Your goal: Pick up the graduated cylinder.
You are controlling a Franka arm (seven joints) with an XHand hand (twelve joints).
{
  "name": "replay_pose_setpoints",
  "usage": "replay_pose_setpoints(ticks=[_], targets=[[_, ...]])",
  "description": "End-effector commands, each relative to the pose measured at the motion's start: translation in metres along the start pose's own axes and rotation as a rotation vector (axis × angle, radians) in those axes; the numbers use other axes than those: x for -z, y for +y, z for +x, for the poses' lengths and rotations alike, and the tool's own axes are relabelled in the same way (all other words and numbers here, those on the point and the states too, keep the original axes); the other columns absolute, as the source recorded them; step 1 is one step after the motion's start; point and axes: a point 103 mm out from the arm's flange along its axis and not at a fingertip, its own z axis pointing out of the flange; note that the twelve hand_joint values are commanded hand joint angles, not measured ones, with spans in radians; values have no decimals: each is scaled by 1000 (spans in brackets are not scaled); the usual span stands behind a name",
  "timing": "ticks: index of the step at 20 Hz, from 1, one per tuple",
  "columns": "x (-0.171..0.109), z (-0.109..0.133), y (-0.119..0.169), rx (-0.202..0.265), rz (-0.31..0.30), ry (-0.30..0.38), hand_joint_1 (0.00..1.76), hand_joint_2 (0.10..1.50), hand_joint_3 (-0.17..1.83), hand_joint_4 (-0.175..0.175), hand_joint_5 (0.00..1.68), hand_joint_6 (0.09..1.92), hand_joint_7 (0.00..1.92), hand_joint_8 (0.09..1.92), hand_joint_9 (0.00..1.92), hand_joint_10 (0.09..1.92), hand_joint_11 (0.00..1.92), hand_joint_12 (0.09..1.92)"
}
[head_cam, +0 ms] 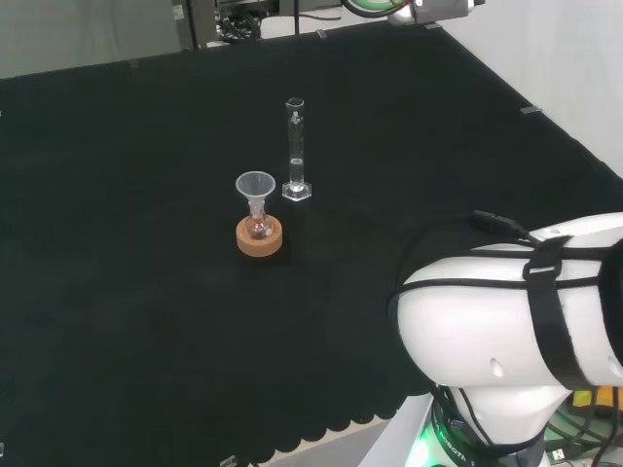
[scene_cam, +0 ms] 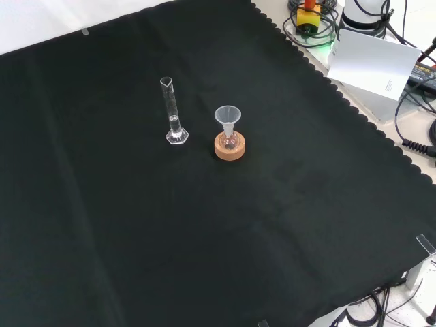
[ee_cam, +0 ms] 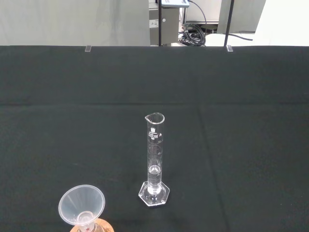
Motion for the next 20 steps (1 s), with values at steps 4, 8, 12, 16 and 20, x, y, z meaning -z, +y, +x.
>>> replay_pose_setpoints(ticks=[4, 8, 12, 16, 20], targets=[[-1, 0, 0, -1, -13, -8, 14, 1352, 36, -3, 224, 87, 2, 453, 474, 87, 107, 1364], [-1, 0, 0, -1, -19, -14, 0, 1362, 40, -2, 224, 87, 0, 449, 472, 87, 104, 1367], [-4, -3, 4, -10, 0, -7, 0, 1362, 41, -3, 226, 87, 3, 453, 474, 87, 104, 1370], [-19, -15, 16, -28, 18, 7, 0, 1362, 41, -3, 227, 87, 5, 456, 477, 87, 105, 1372], [-37, -31, 28, -53, 24, 27, 0, 1362, 41, -3, 228, 87, 6, 459, 479, 87, 108, 1374]])
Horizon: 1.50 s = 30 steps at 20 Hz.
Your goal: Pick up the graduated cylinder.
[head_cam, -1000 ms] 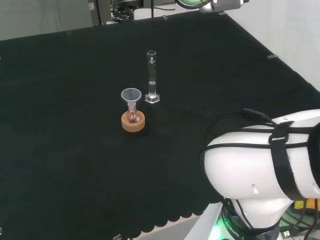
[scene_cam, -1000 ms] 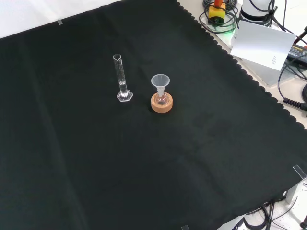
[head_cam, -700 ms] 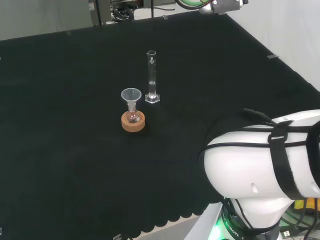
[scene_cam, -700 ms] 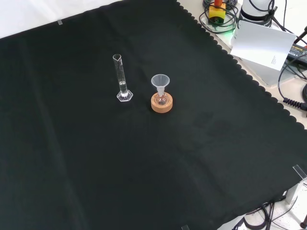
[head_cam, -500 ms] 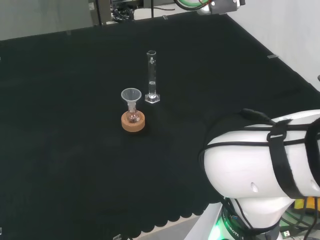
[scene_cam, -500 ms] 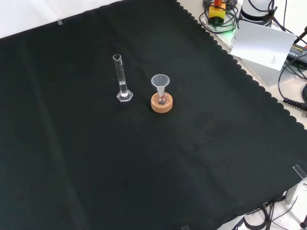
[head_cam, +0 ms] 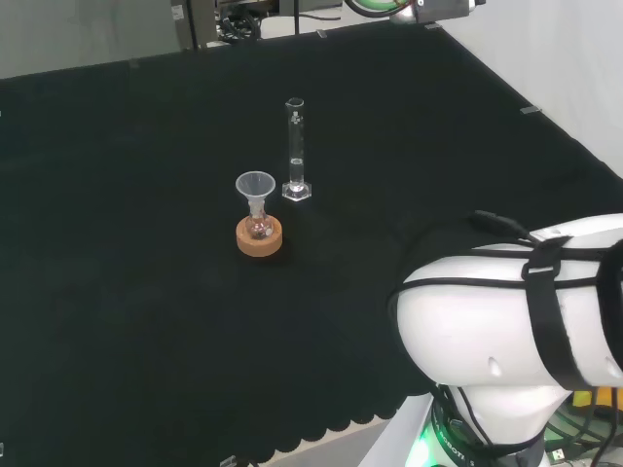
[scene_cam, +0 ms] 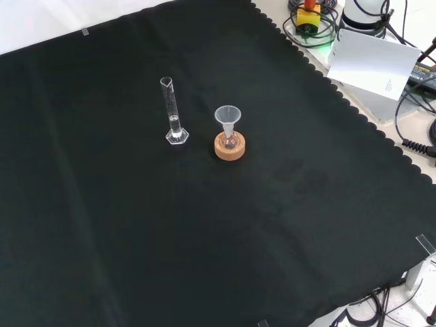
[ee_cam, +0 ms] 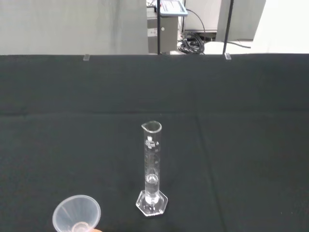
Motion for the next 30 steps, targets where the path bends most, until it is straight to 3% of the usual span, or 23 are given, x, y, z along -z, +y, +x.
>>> replay_pose_setpoints(ticks=[1, 9, 15, 21, 23, 27, 30], targets=[[-38, -29, 23, -50, 44, 23, 0, 1362, 41, -3, 228, 87, 6, 460, 480, 87, 108, 1374], [-88, -66, 66, -67, 65, 42, 0, 1361, 41, -9, 238, 87, 16, 471, 489, 87, 112, 1376], [-148, -84, 117, -23, 88, 110, 0, 1360, 40, -13, 249, 87, 28, 481, 496, 87, 115, 1377], [-200, -77, 147, 23, 114, 140, 0, 1355, 38, -16, 252, 87, 51, 498, 508, 87, 116, 1378], [-214, -73, 153, 43, 109, 152, 11, 1349, 36, -18, 261, 87, 49, 534, 475, 182, 116, 1379], [-238, -67, 164, 66, 98, 176, 41, 1331, 30, -21, 269, 87, 62, 582, 326, 573, 120, 1386], [-256, -62, 170, 84, 89, 206, 79, 1314, 23, -25, 280, 87, 87, 600, 306, 645, 128, 1390]])
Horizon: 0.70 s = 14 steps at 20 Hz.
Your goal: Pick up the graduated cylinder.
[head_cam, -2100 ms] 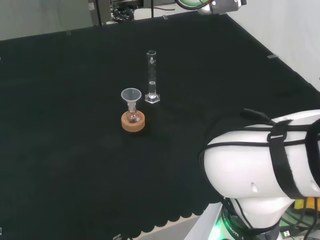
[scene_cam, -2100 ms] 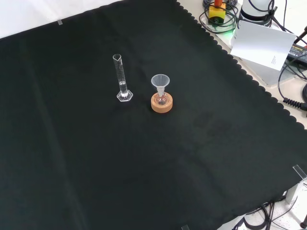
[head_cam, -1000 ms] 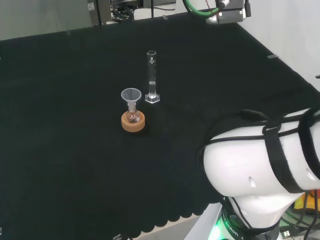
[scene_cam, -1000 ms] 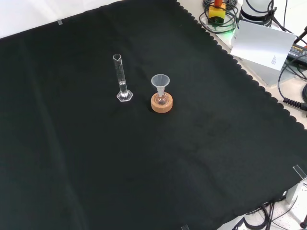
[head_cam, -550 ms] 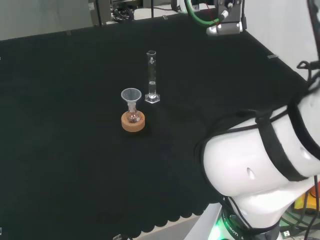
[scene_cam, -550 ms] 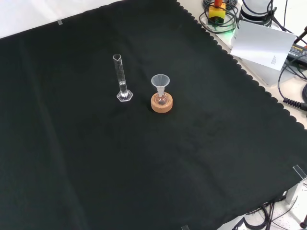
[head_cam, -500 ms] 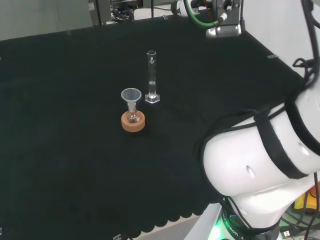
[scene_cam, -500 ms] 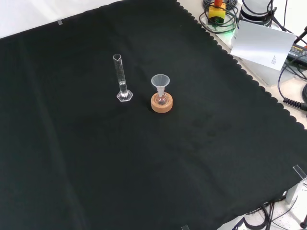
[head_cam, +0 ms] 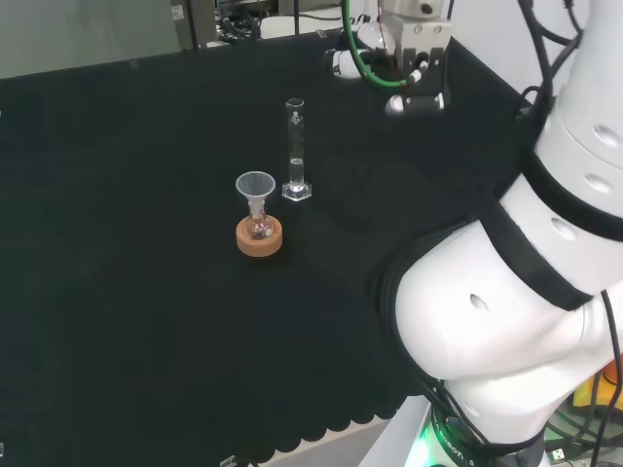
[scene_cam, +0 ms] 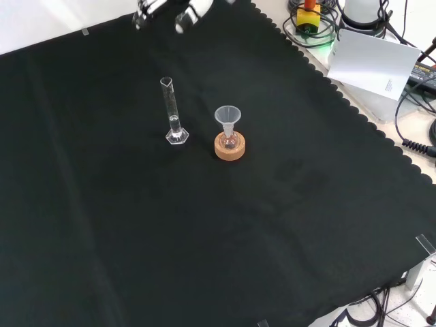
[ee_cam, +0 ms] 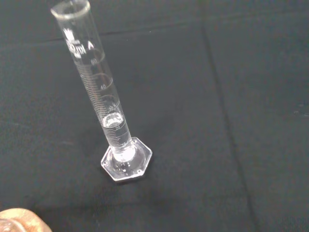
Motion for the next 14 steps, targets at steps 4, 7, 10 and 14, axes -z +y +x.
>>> replay_pose_setpoints(ticks=[4, 7, 10, 14], targets=[[-54, 0, 39, 93, -58, 107, 165, 1279, 6, -29, 300, 87, 113, 620, 331, 679, 152, 1391], [-67, 2, 42, 125, -60, 156, 233, 1240, -12, -24, 320, 87, 142, 641, 363, 697, 174, 1391], [-79, 5, 44, 151, -40, 199, 300, 1199, -33, -20, 328, 87, 159, 657, 378, 706, 194, 1391], [-91, 7, 47, 177, -46, 274, 356, 1160, -52, -14, 324, 87, 166, 669, 391, 713, 218, 1389]])
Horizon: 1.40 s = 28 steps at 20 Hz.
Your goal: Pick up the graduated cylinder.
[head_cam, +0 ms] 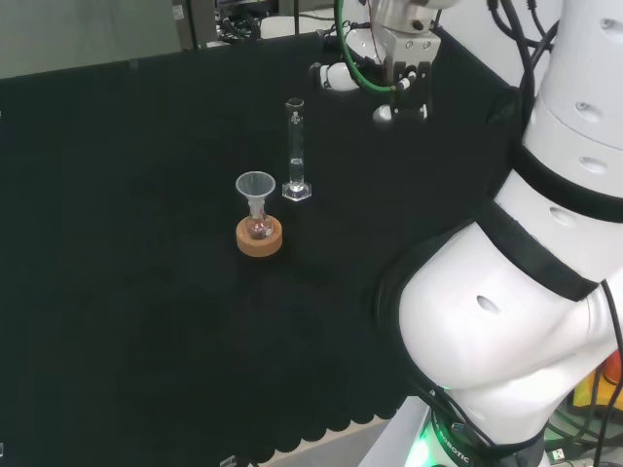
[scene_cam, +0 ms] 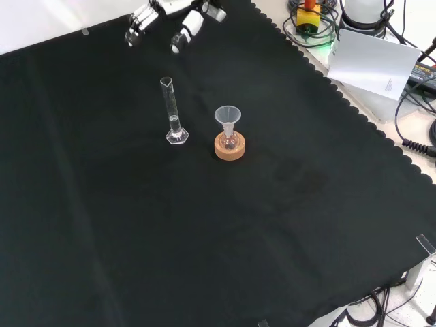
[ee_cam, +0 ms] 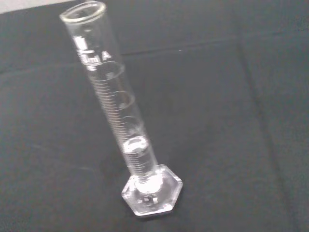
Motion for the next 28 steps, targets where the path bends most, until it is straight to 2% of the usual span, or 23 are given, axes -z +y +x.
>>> replay_pose_setpoints(ticks=[1, 10, 17, 23, 28], targets=[[-73, -6, 10, 79, 11, 221, 368, 1154, -56, -13, 324, 87, 168, 672, 393, 713, 223, 1388], [-93, -11, 8, 136, -49, 370, 443, 1122, -75, -9, 323, 87, 184, 686, 406, 715, 241, 1385], [-110, -12, 11, 162, -63, 536, 624, 1074, -114, -7, 333, 87, 237, 672, 464, 691, 282, 1378], [-124, -10, 16, 174, -45, 616, 678, 1066, -146, -4, 346, 87, 255, 648, 512, 655, 314, 1371], [-132, -5, 21, 199, -51, 647, 727, 1043, -174, -2, 335, 87, 249, 637, 526, 639, 324, 1369]])
